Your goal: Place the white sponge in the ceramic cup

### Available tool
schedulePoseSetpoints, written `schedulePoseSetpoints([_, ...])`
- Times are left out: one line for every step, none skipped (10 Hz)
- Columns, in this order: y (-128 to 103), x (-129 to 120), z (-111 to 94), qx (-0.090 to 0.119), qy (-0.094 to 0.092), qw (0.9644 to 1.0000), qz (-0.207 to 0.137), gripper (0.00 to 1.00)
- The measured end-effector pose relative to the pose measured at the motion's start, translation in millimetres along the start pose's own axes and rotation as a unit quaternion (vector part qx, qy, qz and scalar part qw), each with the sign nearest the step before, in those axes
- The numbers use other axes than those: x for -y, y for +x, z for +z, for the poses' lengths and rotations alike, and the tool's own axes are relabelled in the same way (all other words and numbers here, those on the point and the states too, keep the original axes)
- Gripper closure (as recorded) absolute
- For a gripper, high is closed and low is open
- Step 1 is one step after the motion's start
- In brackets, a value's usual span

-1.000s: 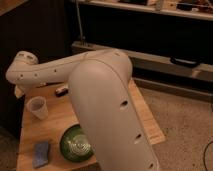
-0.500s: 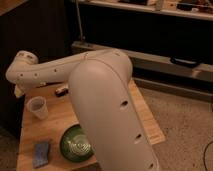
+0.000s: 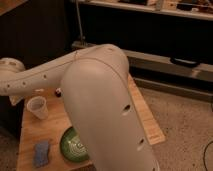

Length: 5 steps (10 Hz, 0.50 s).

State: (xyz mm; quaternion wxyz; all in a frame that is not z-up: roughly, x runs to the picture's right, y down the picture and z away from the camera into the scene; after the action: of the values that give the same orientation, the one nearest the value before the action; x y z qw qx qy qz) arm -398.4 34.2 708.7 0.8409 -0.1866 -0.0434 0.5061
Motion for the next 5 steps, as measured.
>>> schedulePoseSetpoints([16.6, -10.3, -1.7, -0.004, 0.006, 0.9999, 0.009, 0.2])
schedulePoseSetpoints([28.9, -17.3, -0.5, -0.008, 0.005, 0.9998, 0.016, 0.2])
schedulePoseSetpoints([44.4, -21.8, 4.9, -0.016, 0.0, 0.9995, 0.027, 0.2])
schedulePoseSetpoints([57.1, -21.3, 12.6, -0.024, -0.011, 0.9989, 0.039, 0.2])
schedulePoseSetpoints([67.2, -18.3, 19.3, -0.034, -0.026, 0.9978, 0.051, 0.2])
